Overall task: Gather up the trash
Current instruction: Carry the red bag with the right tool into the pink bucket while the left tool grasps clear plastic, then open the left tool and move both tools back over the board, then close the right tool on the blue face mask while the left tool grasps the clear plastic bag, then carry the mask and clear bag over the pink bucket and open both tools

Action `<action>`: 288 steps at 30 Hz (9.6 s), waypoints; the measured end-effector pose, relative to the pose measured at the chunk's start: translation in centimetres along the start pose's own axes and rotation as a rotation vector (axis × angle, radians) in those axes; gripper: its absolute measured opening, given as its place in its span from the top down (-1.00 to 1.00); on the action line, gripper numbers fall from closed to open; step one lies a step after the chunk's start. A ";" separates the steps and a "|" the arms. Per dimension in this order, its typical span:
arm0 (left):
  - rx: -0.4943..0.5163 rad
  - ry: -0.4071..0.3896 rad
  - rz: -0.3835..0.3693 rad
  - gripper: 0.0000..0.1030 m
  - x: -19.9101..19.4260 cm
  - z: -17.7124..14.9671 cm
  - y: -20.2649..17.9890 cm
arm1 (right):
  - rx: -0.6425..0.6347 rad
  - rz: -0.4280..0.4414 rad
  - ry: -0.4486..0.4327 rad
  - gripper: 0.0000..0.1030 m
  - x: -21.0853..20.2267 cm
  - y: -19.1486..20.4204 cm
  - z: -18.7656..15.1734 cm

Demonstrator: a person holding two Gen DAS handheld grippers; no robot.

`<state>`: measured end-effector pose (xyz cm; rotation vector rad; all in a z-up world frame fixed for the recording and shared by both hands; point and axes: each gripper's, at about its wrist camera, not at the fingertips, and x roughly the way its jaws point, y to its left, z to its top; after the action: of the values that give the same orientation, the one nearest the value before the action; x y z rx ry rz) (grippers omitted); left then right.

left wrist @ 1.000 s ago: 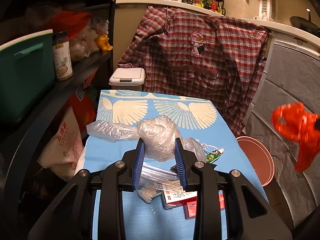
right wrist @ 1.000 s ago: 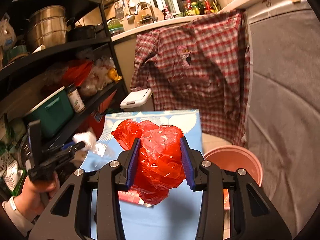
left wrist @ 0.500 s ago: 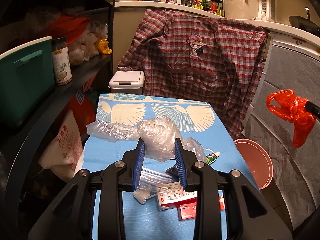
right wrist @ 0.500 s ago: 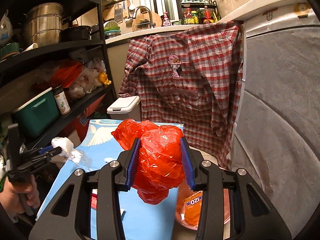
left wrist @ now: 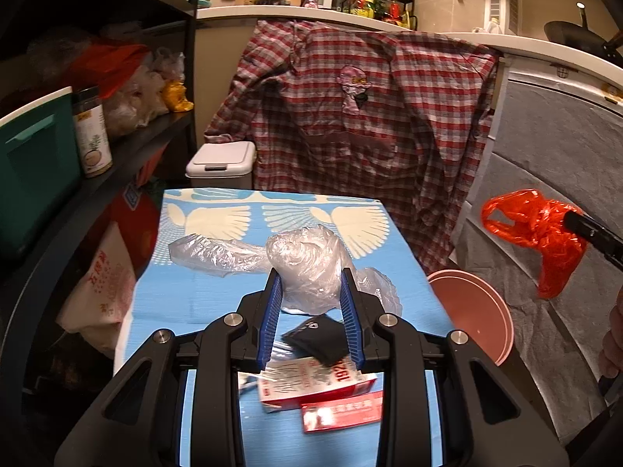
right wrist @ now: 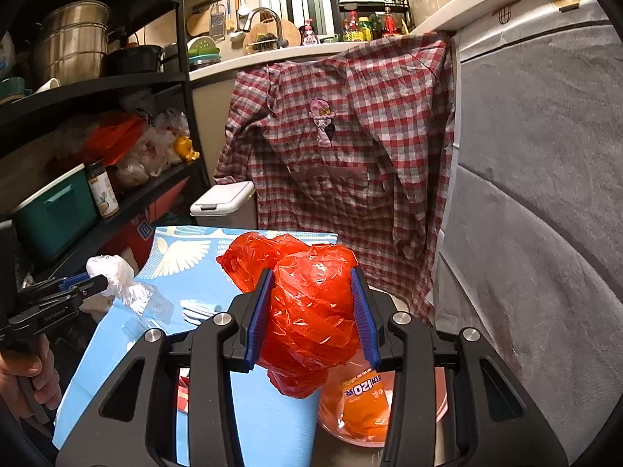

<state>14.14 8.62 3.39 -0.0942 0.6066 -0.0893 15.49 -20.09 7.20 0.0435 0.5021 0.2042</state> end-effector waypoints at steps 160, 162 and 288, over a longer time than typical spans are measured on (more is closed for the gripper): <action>-0.049 0.286 -0.149 1.00 9.3 -4.7 12.7 | -0.287 0.404 0.361 0.96 24.0 16.3 -5.7; -0.044 0.278 -0.142 1.00 9.0 -4.6 12.7 | -0.276 0.396 0.338 0.96 23.3 16.1 -5.1; 0.130 0.139 -0.290 1.00 9.5 2.1 -17.2 | -0.023 -0.002 0.229 0.97 5.5 -8.8 -0.6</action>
<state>22.15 -9.36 1.72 -0.0499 0.7217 -0.4179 21.53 -27.61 3.24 -0.0030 0.7276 0.2142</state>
